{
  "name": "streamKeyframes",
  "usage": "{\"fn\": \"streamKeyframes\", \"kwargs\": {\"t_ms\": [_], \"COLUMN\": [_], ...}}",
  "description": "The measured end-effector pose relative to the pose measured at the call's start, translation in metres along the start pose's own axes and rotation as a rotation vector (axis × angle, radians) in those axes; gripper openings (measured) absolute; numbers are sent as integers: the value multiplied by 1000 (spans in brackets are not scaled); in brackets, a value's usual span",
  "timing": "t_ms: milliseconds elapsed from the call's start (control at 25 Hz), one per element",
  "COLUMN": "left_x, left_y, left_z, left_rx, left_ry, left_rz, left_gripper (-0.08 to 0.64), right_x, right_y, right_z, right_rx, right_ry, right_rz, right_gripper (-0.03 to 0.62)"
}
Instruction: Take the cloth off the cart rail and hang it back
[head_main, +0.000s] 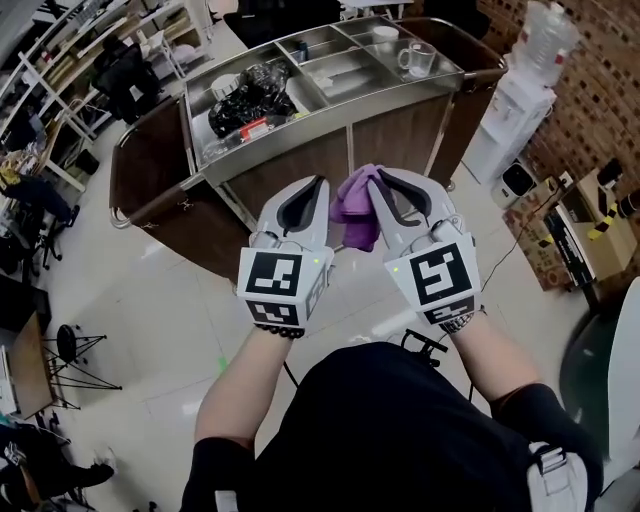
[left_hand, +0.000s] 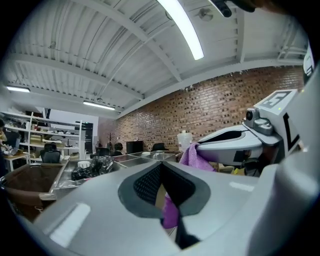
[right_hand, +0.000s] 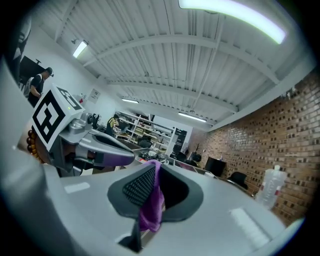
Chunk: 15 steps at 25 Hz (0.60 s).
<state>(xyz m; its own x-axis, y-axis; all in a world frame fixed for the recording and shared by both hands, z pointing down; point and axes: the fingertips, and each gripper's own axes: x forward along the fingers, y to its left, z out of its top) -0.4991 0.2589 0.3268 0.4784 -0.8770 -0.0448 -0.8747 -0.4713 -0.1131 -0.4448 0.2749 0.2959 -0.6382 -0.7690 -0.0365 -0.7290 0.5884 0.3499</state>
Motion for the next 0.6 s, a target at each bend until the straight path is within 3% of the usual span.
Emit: {"fn": "streamKeyframes", "kwargs": {"t_ms": [240, 600], "left_x": [74, 170], "left_y": [-82, -169], "left_z": [8, 7], "left_rx": [22, 47], "left_ry": [6, 13], "left_rz": [-59, -145], "left_gripper": [-2, -2], "right_x": [-52, -101], "right_y": [-90, -196], "right_z": [-30, -78], "right_rx": [14, 26], "right_ry": [3, 25], "right_rz": [-58, -136], "right_gripper": [28, 28]}}
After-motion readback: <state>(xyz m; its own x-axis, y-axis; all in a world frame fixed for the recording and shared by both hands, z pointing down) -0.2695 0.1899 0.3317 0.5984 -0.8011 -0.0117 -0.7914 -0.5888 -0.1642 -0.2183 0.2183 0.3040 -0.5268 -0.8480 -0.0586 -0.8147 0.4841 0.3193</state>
